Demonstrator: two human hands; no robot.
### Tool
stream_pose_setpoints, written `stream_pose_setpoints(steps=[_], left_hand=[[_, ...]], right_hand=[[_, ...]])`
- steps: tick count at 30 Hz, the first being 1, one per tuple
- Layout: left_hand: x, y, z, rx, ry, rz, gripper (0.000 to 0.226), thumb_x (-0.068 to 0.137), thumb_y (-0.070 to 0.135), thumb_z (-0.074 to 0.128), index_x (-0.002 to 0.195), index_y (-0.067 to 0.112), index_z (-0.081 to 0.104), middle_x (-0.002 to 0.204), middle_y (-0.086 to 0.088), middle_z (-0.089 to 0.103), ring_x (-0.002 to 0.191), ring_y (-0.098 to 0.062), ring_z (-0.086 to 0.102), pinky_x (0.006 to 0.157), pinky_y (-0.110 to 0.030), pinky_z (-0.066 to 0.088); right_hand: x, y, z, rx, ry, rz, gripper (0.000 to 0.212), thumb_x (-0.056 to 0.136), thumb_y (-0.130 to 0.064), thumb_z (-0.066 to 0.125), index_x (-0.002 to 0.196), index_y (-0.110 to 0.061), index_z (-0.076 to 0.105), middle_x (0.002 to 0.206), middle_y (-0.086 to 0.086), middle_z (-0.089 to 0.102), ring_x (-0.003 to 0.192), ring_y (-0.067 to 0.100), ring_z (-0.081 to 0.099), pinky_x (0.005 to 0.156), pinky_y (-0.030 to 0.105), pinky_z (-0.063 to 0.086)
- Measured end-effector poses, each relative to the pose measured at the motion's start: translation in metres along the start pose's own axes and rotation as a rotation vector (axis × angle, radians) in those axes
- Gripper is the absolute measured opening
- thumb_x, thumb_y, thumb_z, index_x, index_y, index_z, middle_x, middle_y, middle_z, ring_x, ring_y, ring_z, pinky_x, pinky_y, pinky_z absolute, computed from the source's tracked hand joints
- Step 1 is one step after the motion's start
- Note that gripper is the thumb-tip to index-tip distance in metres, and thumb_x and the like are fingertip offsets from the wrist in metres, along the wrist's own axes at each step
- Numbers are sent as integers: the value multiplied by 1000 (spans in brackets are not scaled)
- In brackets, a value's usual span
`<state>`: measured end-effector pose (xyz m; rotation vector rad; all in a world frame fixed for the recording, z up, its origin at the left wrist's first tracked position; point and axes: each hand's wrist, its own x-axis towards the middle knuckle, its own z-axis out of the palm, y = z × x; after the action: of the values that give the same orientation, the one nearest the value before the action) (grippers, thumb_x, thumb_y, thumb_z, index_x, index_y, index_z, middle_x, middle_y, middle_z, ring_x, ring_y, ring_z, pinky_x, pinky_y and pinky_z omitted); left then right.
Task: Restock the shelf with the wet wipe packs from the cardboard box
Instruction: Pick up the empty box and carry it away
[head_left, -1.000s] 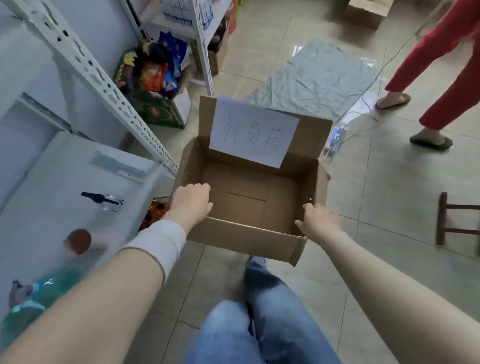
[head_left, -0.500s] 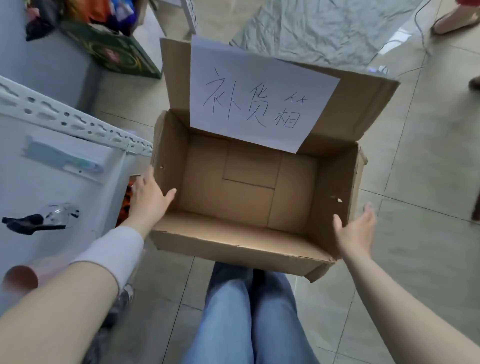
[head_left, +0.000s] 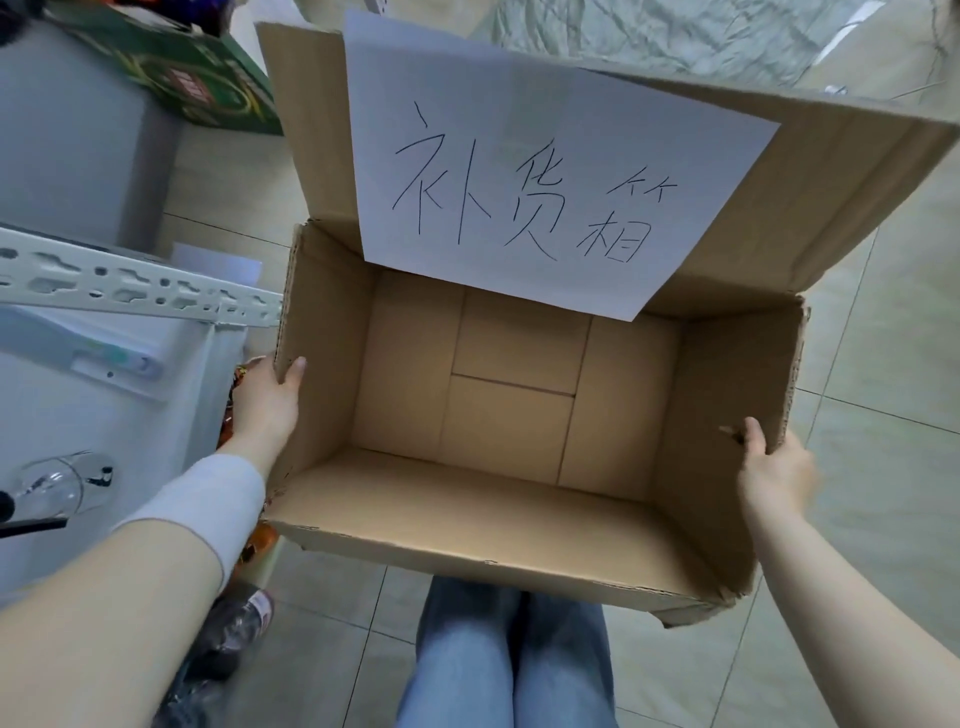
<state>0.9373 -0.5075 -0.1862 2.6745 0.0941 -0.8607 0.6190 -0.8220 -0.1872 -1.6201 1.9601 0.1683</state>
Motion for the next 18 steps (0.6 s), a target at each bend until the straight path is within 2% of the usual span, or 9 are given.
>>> stream_pose_setpoints(steps=[8, 11, 15, 18], left_hand=[[-38, 4, -22, 101, 68, 27, 37, 98, 27, 43, 116, -4, 54, 118, -29, 58, 111, -45, 52, 91, -44, 41], [-73, 7, -48, 131, 84, 36, 40, 98, 25, 43, 118, -7, 52, 120, -33, 56, 113, -47, 50, 93, -45, 39], [-133, 1, -81, 117, 138, 45, 40, 98, 25, 44, 120, -7, 50, 124, -32, 54, 116, -47, 49, 96, -46, 39], [-183, -11, -100, 120, 187, 37, 40, 98, 26, 44, 117, -9, 51, 120, -34, 54, 112, -48, 50, 92, -46, 40]], right_hand=[[-31, 4, -35, 9, -12, 14, 39, 99, -24, 41, 117, 5, 57, 119, 29, 59, 113, 45, 52, 94, 43, 39], [-56, 7, -67, 7, -21, 18, 39, 99, -27, 40, 117, 4, 57, 120, 28, 59, 114, 45, 51, 95, 44, 39], [-84, 11, -112, -13, -40, -44, 40, 99, -28, 39, 119, 1, 57, 121, 25, 59, 114, 43, 51, 96, 42, 39], [-101, 10, -146, -22, -70, -124, 40, 99, -28, 39, 120, 1, 57, 121, 25, 60, 113, 44, 51, 94, 42, 40]])
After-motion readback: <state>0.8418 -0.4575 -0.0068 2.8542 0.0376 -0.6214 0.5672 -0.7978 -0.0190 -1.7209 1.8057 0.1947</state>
